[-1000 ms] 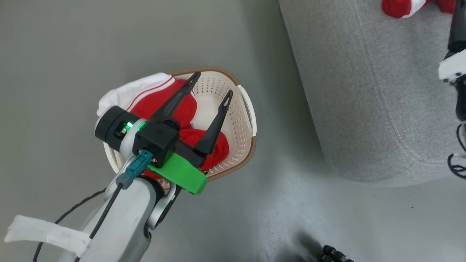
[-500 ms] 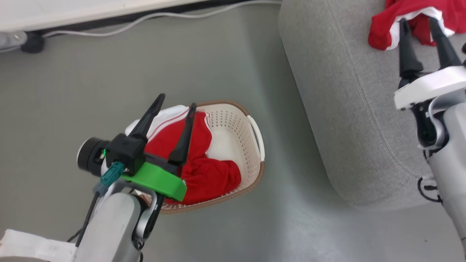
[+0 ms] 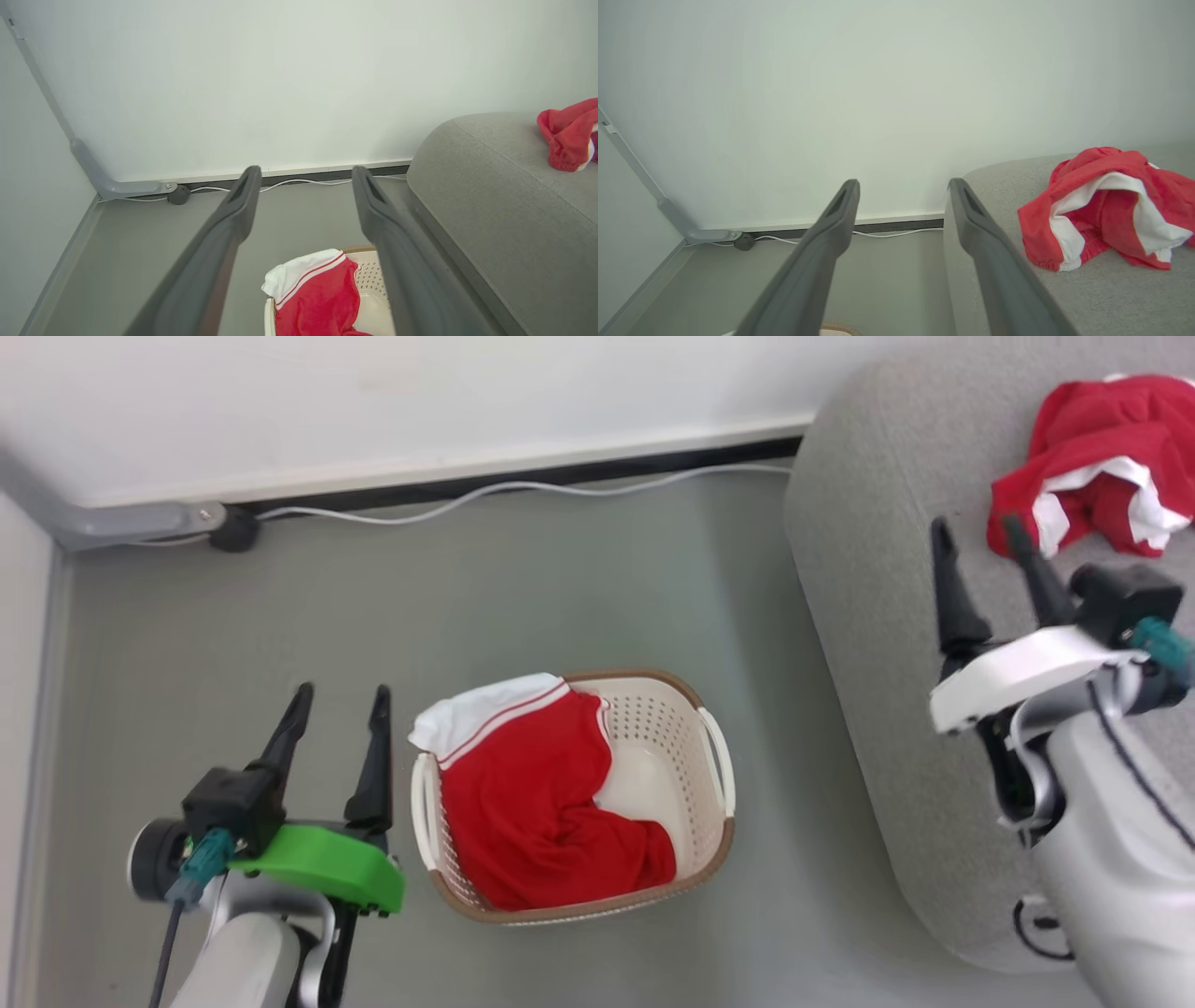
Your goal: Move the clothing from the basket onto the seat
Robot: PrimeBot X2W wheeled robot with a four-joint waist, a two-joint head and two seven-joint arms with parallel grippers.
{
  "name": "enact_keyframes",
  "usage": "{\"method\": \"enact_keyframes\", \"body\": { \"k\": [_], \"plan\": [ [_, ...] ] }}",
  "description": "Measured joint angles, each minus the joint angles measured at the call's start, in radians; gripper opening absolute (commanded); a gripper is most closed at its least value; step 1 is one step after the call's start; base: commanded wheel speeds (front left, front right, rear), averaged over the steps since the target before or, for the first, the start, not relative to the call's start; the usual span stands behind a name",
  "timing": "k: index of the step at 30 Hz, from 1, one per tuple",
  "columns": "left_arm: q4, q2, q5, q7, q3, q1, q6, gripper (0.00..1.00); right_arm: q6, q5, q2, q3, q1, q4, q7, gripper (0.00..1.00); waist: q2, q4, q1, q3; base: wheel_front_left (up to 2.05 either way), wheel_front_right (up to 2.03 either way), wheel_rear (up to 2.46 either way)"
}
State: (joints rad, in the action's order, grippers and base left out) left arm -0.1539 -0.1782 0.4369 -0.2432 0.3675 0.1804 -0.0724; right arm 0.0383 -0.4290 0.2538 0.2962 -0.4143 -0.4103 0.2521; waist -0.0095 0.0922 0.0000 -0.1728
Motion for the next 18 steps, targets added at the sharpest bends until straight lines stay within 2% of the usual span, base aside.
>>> {"method": "enact_keyframes", "body": {
  "k": [7,10,18],
  "plan": [
    [-0.002,-0.014,0.029,-0.005,-0.068,-0.081,-0.014,1.0,0.009,0.007,-0.056,0.037,0.089,0.034,0.0,1.0,0.0,-0.044,-0.0001,0.067,0.0,0.0,0.0],
    [-0.002,-0.018,0.029,-0.006,-0.091,-0.112,-0.017,1.0,0.024,0.007,-0.064,0.039,0.131,0.04,0.0,1.0,0.0,-0.058,0.0,0.09,0.0,0.0,0.0],
    [0.012,-0.025,0.035,-0.006,-0.159,-0.184,-0.025,1.0,0.035,0.017,-0.071,0.042,0.206,0.067,0.0,1.0,0.0,-0.076,-0.0001,0.142,0.0,0.0,0.0]
  ]
}}
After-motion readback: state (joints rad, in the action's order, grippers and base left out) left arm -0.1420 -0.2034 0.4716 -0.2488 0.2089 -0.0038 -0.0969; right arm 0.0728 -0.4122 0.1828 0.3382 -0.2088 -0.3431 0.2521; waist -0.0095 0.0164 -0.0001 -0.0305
